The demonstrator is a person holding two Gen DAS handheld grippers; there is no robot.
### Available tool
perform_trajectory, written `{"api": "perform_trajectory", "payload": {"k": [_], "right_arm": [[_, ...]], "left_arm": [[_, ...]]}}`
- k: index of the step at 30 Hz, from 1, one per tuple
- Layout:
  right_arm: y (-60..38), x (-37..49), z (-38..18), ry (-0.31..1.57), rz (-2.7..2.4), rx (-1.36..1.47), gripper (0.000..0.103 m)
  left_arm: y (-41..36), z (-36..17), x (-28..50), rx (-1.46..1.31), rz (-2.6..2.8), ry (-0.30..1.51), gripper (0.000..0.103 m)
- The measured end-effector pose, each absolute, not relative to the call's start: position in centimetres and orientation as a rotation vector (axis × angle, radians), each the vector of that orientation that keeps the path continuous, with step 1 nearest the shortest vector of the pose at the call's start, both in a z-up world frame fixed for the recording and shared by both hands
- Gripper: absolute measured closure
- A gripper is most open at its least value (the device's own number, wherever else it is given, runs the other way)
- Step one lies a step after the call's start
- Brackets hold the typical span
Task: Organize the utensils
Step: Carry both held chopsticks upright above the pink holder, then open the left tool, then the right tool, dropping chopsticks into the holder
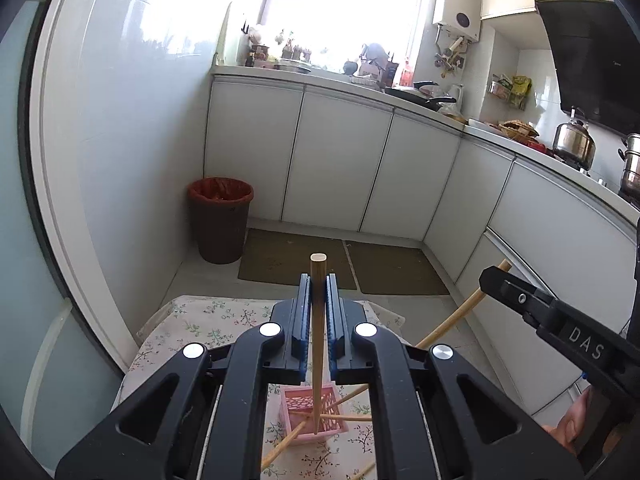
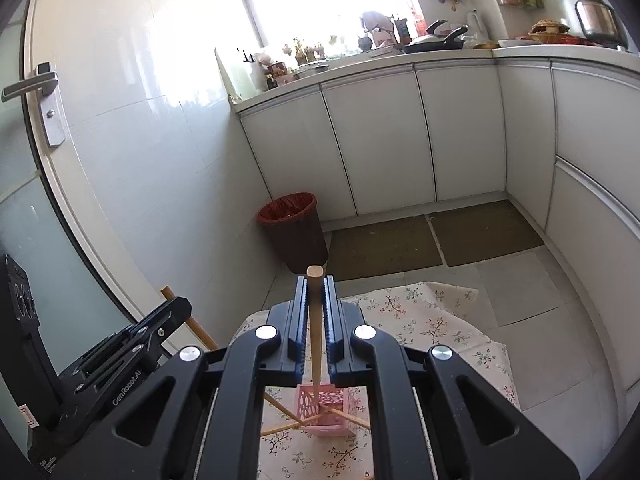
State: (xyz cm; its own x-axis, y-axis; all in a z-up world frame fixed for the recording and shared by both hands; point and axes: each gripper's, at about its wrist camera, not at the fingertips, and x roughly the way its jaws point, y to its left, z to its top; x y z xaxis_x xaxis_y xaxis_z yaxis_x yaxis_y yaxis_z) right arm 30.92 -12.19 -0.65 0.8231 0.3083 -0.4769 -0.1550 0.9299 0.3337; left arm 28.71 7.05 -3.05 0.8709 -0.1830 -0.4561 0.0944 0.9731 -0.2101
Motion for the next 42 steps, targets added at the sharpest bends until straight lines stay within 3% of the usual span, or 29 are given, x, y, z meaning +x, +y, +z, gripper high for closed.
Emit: {"api": "perform_trajectory", "payload": {"k": [4,6,9,17,21,25,30,31,32,34,37,39,42], "right_arm": [[-11.8,32.5,-2.9,0.575,0.256,0.291,0.095],[-11.6,33.0,-3.9,0.584,0.255,0.284,0.095],[-11.2,33.5,-4.6,0.587,0.258,0.267,0.095],[-9.8,34.3,-5.6,0.608,0.271,0.255,0.095],[-8.9,34.3,-6.5,0.645,0.283,0.239,0.091],[-8.5,32.9,-6.2,0.642,0.276,0.234,0.073],[-9.0,30.7,-4.6,0.622,0.242,0.222,0.069],[-9.4,29.9,-4.2,0.615,0.227,0.23,0.063],[-9.8,29.3,-3.8,0.608,0.216,0.239,0.058],[-10.8,27.8,-3.2,0.581,0.192,0.263,0.035],[-12.1,25.3,-2.5,0.535,0.151,0.279,0.019],[-13.1,24.0,-2.1,0.525,0.124,0.298,0.014],[-14.9,21.6,-2.2,0.526,0.083,0.353,0.007]], "left_arm": [[7.0,-5.4,29.9,-0.183,-0.133,0.531,0.094],[7.4,-5.8,30.0,-0.2,-0.131,0.537,0.084],[8.3,-5.1,29.3,-0.218,-0.129,0.499,0.074],[10.5,-2.0,26.9,-0.241,-0.093,0.428,0.066],[10.9,-1.6,26.4,-0.201,-0.032,0.422,0.056],[10.7,-2.0,26.7,-0.16,0.008,0.484,0.056],[11.0,-2.2,25.5,-0.132,0.045,0.504,0.055],[11.1,-2.1,25.2,-0.131,0.052,0.503,0.054],[11.3,-1.9,24.6,-0.134,0.052,0.502,0.051],[11.2,-1.8,23.7,-0.138,0.047,0.501,0.041],[10.7,-1.5,21.7,-0.122,0.033,0.483,0.025],[10.3,-1.5,20.4,-0.113,0.024,0.475,0.009],[9.8,-1.6,19.0,-0.11,0.01,0.482,0.007]]}}
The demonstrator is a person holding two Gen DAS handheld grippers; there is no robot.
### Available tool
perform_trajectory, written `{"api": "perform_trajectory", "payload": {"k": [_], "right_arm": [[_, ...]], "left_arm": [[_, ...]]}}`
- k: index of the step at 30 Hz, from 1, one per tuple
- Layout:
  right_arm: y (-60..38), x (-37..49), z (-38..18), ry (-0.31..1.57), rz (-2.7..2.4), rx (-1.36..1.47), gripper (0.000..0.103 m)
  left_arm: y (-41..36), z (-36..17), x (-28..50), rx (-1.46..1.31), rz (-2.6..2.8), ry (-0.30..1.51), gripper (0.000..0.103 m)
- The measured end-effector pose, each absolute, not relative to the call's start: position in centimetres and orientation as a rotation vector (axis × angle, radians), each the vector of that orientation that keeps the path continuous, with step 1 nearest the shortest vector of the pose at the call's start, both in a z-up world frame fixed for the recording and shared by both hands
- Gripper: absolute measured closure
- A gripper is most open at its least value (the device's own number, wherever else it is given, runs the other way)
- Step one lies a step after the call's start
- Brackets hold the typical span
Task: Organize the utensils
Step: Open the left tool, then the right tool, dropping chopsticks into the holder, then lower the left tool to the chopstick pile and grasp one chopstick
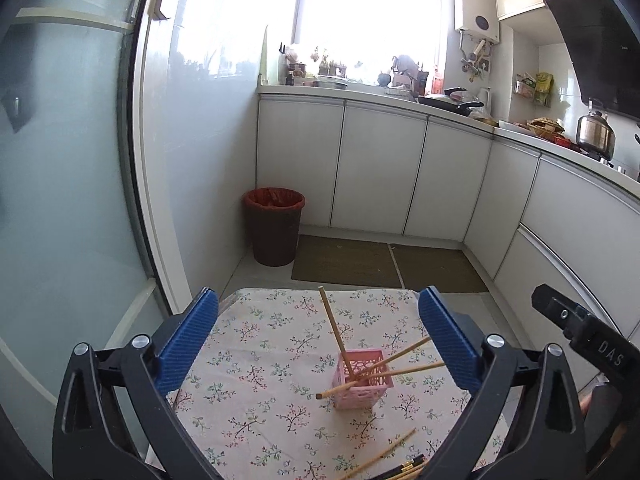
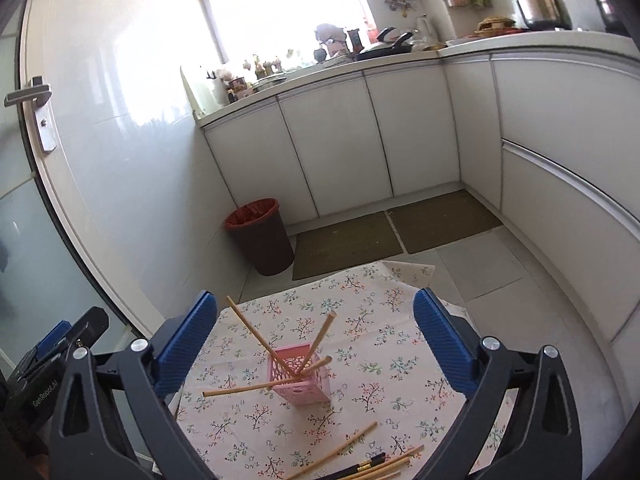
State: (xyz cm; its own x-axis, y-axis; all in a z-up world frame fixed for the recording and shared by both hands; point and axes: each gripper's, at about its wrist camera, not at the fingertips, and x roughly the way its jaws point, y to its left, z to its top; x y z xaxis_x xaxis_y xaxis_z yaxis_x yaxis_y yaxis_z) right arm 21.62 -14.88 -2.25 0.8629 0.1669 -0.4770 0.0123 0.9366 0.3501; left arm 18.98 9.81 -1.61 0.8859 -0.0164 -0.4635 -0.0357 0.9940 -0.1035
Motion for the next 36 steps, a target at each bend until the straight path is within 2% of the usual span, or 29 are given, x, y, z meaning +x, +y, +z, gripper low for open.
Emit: {"api": "perform_trajectory", "payload": {"k": [6,10,18,24,25,30,36], "right_arm": [[-19.5,17.7,-4.9,0.572,-0.009,0.423,0.007],[-22.8,15.0,-8.6,0.641,-0.062,0.465,0.007],[-27.5,12.2,-19.1,0.887,-0.142,0.585,0.007],[-29.7,11.6,-23.6,0.928,-0.185,0.666,0.007],[-29.8,11.7,-24.0,0.93,-0.186,0.66,0.007],[-30.4,12.4,-25.8,0.962,-0.169,0.684,0.007],[-30.7,13.0,-27.0,1.004,-0.146,0.724,0.007]], "left_arm": [[8.5,-2.9,17.3,-0.06,-0.046,0.568,0.007],[6.6,-5.2,16.6,-0.011,-0.158,0.676,0.007],[-0.7,-13.9,17.9,0.221,-0.339,0.963,0.007],[-4.6,-21.6,20.3,0.343,-0.35,1.104,0.008],[-4.8,-22.5,20.8,0.345,-0.356,1.119,0.009],[-7.1,-26.8,23.9,0.372,-0.366,1.174,0.041],[-8.5,-30.8,27.2,0.395,-0.325,1.232,0.062]]}}
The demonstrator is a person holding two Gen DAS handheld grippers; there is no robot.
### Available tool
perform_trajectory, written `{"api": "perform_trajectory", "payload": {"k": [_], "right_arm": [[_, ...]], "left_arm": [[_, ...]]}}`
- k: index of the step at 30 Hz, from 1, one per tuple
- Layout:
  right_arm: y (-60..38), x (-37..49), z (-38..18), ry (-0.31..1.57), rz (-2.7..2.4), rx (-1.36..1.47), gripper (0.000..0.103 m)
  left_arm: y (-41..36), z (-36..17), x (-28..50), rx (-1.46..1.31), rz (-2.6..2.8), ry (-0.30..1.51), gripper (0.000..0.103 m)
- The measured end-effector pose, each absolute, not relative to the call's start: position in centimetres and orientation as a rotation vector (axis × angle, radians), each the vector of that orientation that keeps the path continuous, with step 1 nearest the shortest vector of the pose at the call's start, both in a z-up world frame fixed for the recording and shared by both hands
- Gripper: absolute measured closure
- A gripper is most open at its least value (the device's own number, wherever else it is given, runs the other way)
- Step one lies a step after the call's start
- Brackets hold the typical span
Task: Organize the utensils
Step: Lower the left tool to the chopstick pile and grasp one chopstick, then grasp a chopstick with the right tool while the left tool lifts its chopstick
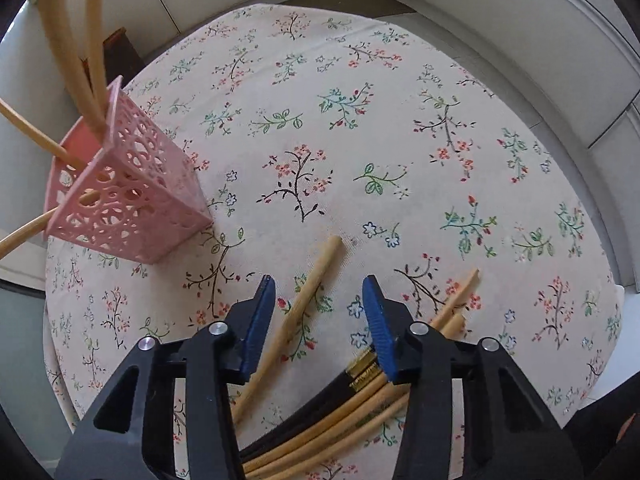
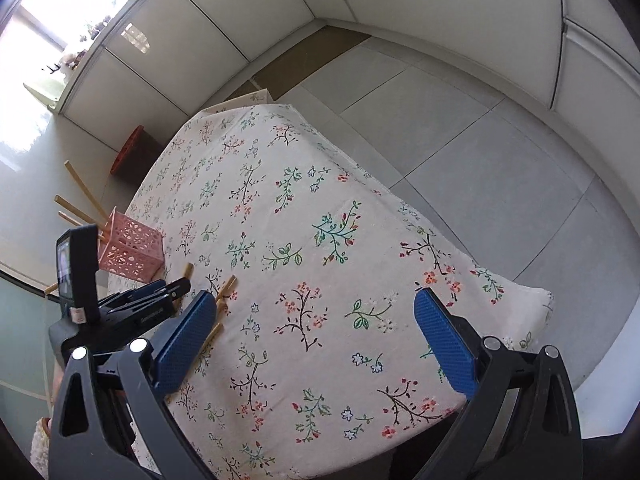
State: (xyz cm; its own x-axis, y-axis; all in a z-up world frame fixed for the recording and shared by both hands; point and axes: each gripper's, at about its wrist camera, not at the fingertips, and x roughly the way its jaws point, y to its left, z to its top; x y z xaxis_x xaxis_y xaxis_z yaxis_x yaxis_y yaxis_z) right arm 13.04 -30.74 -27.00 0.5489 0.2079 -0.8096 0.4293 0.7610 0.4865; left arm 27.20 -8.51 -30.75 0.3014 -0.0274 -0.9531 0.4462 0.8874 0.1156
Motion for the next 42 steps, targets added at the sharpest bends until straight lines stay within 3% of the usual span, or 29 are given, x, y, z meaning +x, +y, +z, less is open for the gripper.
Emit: {"api": "perform_trajectory", "payload": {"k": [5,11,14,17,25,31,33,37,42], "right_arm": [[-30.2,13.4,-27.5,1.044,-0.124,0.724,0.007],[-27.7,14.6,-28.9,1.143,-0.047,0.774,0.007],[-26.3,15.4,-29.8,1.207,-0.016,0.873,0.007],[-24.7,16.3,-30.4,1.262,-0.012,0.923,0.015],[-20.1,19.1,-31.2,1.355,-0.135,0.898,0.054],[-18.0,20.9,-31.7,1.395,-0.226,0.875,0.065],[-17.2,21.4,-31.6,1.404,-0.247,0.84,0.065],[-15.8,22.3,-31.6,1.419,-0.32,0.733,0.079],[-14.8,22.8,-31.5,1.407,-0.372,0.672,0.085]], "left_arm": [[-7.9,-31.6,28.2,0.368,-0.348,1.236,0.064],[-6.7,-31.7,27.4,0.404,-0.392,1.228,0.089],[-5.7,-31.8,27.0,0.397,-0.39,1.219,0.089],[-4.9,-31.8,26.7,0.389,-0.379,1.211,0.091],[-1.6,-27.3,24.1,0.323,-0.357,1.116,0.096],[0.9,-22.6,20.1,0.257,-0.367,0.992,0.096],[1.4,-22.1,19.8,0.236,-0.372,0.974,0.096],[2.3,-21.0,19.2,0.205,-0.371,0.945,0.096],[3.4,-19.7,18.7,0.163,-0.363,0.912,0.096]]}}
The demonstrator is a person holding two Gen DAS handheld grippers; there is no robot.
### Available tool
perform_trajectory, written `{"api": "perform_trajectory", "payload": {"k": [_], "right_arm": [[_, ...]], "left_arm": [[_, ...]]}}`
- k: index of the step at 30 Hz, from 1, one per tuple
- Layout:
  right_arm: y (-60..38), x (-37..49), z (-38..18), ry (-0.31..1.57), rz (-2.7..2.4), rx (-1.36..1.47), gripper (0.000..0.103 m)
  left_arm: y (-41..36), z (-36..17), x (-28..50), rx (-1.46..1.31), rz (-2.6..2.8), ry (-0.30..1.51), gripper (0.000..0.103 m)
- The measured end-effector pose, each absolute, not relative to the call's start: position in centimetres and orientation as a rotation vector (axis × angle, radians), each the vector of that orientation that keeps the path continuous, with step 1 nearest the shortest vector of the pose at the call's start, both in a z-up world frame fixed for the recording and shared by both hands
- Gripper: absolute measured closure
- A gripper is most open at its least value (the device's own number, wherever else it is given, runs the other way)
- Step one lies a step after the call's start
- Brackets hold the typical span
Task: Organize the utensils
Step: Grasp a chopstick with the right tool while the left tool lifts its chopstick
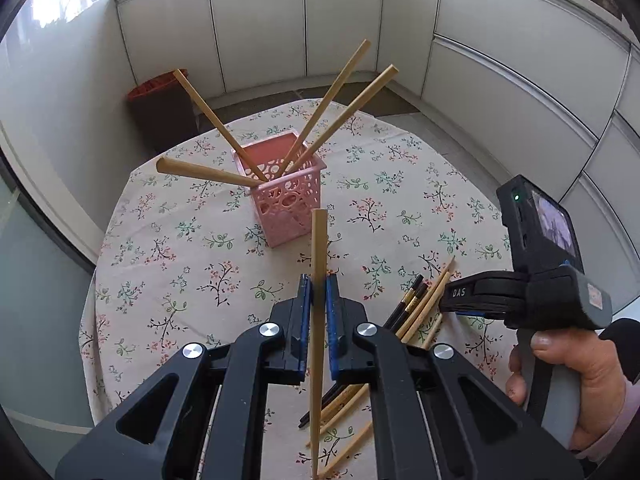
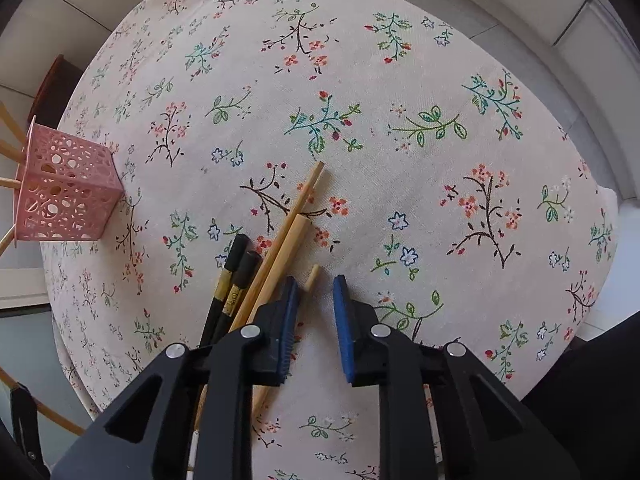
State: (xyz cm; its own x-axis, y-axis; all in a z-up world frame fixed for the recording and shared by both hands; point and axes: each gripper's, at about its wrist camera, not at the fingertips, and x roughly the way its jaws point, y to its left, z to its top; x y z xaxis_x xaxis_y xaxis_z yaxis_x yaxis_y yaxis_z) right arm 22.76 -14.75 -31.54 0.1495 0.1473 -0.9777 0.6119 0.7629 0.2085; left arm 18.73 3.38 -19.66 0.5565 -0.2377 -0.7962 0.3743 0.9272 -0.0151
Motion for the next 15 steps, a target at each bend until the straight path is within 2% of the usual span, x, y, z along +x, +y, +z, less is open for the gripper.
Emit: {"api": "perform_trajectory", "payload": {"k": [3,7,15], "right_arm": [[-13.9,22.9,-31.3,1.388,-0.363,0.634,0.092],[-13.6,22.7,-31.4,1.362,-0.327,0.639,0.096],[-16.8,19.2,-28.3,1.234,-0.202,0.683,0.098]], "left_arm": [[3.6,-19.0,18.5,0.15,-0.363,0.893,0.096],[3.4,-17.9,17.6,0.148,-0.362,0.867,0.096],[3.5,-16.5,15.7,0.126,-0.337,0.829,0.096]]}}
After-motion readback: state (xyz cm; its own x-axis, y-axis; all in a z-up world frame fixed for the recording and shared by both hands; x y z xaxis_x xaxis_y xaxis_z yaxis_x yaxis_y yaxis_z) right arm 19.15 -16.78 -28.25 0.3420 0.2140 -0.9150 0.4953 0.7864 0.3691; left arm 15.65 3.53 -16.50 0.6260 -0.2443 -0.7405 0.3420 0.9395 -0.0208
